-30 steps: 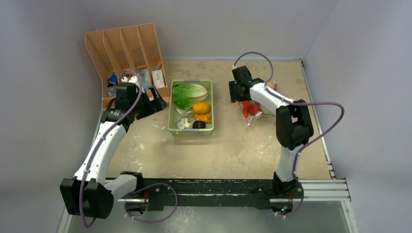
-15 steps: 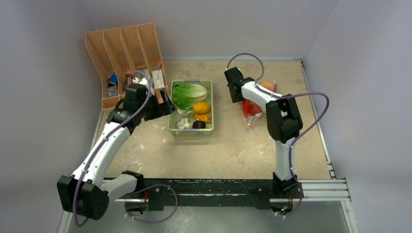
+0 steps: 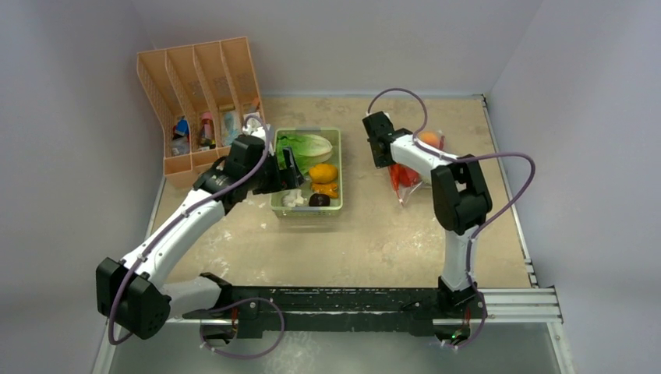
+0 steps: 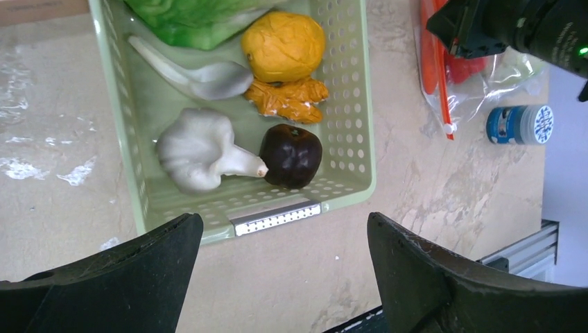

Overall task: Open the zip-top bag and remove the fake food
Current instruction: Pick up the zipper food storage bag at the center of the board.

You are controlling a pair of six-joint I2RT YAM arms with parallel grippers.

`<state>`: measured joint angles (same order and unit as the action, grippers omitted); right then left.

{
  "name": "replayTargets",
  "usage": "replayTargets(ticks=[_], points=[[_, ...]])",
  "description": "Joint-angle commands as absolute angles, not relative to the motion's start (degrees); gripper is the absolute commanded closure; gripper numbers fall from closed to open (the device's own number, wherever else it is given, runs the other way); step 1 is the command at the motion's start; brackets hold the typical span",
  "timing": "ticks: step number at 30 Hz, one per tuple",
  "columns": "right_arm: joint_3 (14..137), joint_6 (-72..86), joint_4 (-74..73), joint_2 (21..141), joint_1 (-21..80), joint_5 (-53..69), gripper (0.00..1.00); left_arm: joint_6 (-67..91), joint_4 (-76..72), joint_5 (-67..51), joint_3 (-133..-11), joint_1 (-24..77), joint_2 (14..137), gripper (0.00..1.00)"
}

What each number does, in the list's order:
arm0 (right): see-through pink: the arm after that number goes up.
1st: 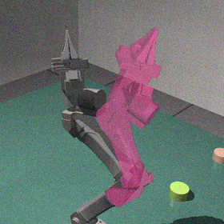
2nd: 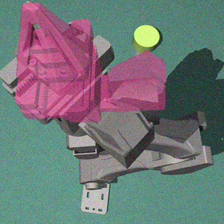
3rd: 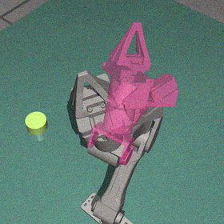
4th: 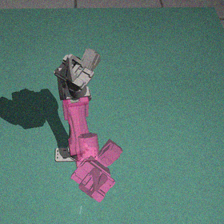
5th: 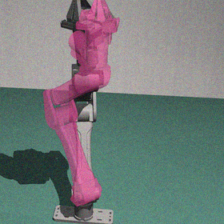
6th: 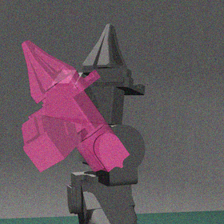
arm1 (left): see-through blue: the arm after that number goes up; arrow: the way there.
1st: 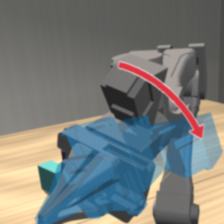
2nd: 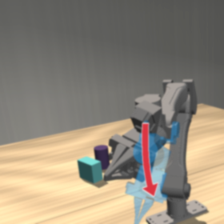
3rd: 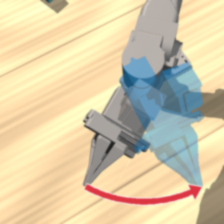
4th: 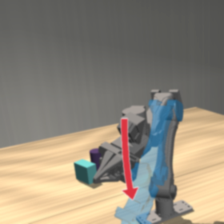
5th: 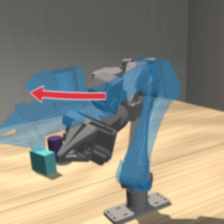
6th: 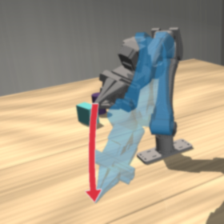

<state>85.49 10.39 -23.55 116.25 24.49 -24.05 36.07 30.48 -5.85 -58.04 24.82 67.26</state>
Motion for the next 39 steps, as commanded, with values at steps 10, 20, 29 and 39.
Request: replayTargets(ticks=[10, 20, 29, 39], points=[[81.04, 15.77, -21.56, 91.32, 24.60, -15.01, 1.00, 40.61, 22.69, -2.64, -62.08, 30.84, 69.64, 0.13], [72.93, 5.45, -16.05, 68.05, 24.61, -1.32, 1.00, 36.18, 17.41, -0.07, -70.41, 32.43, 70.75, 0.13], [68.12, -15.07, -15.97, 55.25, 24.61, 4.60, 1.00, 27.52, 5.16, -6.88, -67.21, 32.43, 66.16, 0.13], [59.00, -36.32, -16.80, 44.43, 24.61, 24.40, 1.00, 13.11, -10.55, -30.42, -58.23, 32.85, 62.80, 0.15]])
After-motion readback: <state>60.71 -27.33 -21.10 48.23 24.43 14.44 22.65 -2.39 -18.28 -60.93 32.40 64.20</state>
